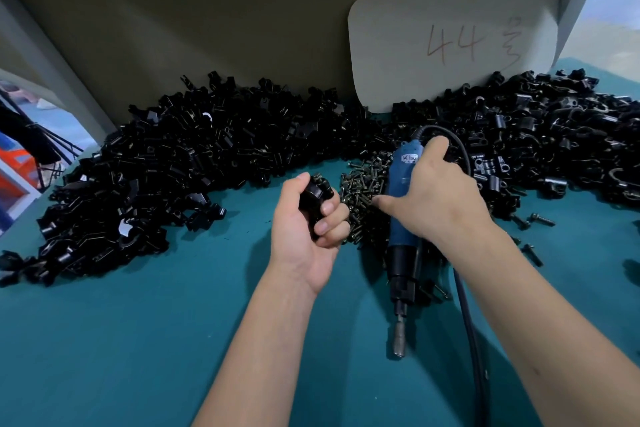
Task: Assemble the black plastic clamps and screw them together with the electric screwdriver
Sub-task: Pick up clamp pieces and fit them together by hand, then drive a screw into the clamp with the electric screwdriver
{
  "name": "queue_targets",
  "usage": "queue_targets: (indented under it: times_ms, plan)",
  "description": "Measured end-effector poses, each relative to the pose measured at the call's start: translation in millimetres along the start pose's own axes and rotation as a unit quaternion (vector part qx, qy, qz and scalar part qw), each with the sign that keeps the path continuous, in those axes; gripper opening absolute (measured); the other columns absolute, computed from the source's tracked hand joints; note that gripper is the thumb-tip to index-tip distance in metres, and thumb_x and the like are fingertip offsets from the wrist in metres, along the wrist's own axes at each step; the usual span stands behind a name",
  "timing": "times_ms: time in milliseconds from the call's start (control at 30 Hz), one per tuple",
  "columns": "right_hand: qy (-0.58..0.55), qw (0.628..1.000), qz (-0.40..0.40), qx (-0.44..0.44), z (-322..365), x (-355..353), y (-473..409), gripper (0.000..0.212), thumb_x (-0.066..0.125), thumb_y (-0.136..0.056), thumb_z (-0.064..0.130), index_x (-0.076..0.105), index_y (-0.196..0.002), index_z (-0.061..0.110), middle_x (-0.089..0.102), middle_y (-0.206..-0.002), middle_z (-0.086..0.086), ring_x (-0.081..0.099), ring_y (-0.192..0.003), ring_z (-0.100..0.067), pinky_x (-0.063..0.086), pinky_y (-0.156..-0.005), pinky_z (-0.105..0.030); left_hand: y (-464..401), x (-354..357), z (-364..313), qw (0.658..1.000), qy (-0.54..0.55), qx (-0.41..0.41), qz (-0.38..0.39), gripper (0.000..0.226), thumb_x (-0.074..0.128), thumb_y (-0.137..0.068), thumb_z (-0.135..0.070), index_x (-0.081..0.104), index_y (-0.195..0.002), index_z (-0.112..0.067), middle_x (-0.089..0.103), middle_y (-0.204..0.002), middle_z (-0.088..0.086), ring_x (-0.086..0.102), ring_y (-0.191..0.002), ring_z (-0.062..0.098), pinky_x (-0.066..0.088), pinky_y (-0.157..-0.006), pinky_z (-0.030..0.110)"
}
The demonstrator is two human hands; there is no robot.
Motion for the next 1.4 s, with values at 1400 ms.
queue_targets:
  times_ms: [1400]
  plan:
    - [-0.76, 0.6, -0.239, -0.073, -12, -113, 18, 0.025, 0.07, -0.089, 0.007, 0.046, -0.095, 0.009, 0.05, -0.058, -0.003, 0.047, -0.045, -0.02, 0.043, -0.055, -0.033, 1, 9, -8, 0.857, -0.496, 0.139, 0.002, 0.034, 0.055, -0.087, -0.043, 0.035, -0.068, -0.024, 0.033, -0.058, -0.01, 0.028, -0.058, 0.018, 0.021, -0.054, 0.035]
Point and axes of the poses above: each hand's wrist, its own y-axis away from the middle knuckle, its own x-axis out of the palm, z = x × y, the point moved 10 cm from there along -y, towards the middle knuckle
